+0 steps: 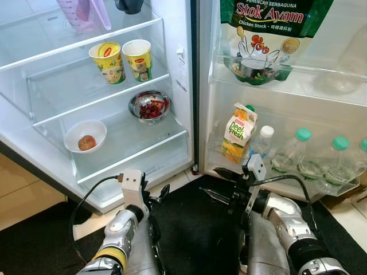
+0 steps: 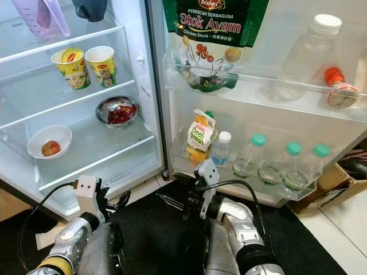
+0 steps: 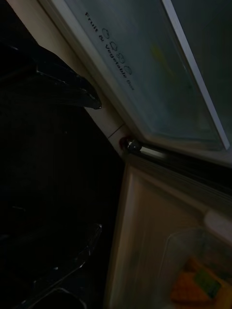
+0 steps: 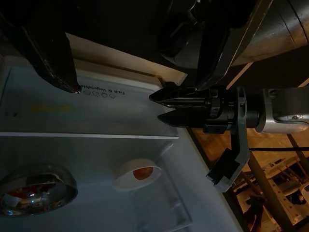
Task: Restocking fridge
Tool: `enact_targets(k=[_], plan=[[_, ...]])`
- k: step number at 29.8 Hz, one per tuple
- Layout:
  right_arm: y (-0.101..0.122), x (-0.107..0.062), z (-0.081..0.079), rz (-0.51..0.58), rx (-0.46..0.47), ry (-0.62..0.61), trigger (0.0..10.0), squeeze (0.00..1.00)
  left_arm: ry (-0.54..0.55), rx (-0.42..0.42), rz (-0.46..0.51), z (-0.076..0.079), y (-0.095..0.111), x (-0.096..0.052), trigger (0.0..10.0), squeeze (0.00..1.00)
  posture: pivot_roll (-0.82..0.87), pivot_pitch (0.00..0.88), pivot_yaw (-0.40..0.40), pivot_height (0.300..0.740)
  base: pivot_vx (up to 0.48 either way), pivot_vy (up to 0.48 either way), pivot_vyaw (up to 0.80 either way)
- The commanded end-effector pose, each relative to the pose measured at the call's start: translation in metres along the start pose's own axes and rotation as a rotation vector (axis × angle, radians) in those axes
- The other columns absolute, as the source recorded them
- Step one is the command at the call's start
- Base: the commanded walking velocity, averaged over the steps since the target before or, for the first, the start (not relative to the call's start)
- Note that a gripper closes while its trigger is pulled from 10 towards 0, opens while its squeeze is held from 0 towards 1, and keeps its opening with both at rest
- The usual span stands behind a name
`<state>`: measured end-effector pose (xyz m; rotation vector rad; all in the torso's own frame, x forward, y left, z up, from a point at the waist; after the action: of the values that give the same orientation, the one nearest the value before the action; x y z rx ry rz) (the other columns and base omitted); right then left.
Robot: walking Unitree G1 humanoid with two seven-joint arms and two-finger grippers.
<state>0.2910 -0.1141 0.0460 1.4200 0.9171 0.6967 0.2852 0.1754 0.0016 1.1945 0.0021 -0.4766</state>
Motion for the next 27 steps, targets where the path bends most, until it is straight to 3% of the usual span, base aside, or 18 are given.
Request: enact_targets(k=[1, 12, 16, 27], plan=[[-0.011, -0.002, -0.006, -0.029, 0.047, 0.006, 10.0, 0.00, 0.010, -0.022, -0.024, -0.003, -0.005, -0.003, 10.0, 0.00, -0.01, 0.104, 0.026, 0.535, 0.000, 0.000, 0.00], [-0.023, -0.009, -0.003, -0.072, 0.084, -0.025, 10.0, 0.00, 0.051, -0.045, -0.090, -0.009, -0.019, -0.011, 10.0, 0.00, -0.02, 0.071, 0.023, 0.565, 0.000, 0.000, 0.00], [-0.039, -0.021, -0.003, -0.124, 0.118, -0.066, 10.0, 0.00, 0.076, -0.076, -0.146, -0.012, -0.034, -0.018, 10.0, 0.00, -0.02, 0.049, 0.022, 0.580, 0.000, 0.000, 0.00], [-0.060, -0.031, -0.007, -0.196, 0.186, -0.127, 10.0, 0.00, 0.118, -0.079, -0.180, -0.019, -0.037, -0.023, 10.0, 0.00, -0.02, 0.037, 0.034, 0.620, 0.000, 0.000, 0.00]])
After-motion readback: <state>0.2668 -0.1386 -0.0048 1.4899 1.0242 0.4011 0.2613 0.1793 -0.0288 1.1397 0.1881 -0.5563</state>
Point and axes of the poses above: a point about 5 cm out from each wrist's last joint towards the gripper, its own x axis pointing out of the wrist towards the gripper, its own y axis along the axis of the wrist's last joint, z = x × y, the point moved 1 cm from there along x, pointing out of the wrist towards the gripper, and after that the axes turned 12 degrees about -x, right-handed, at the moved point
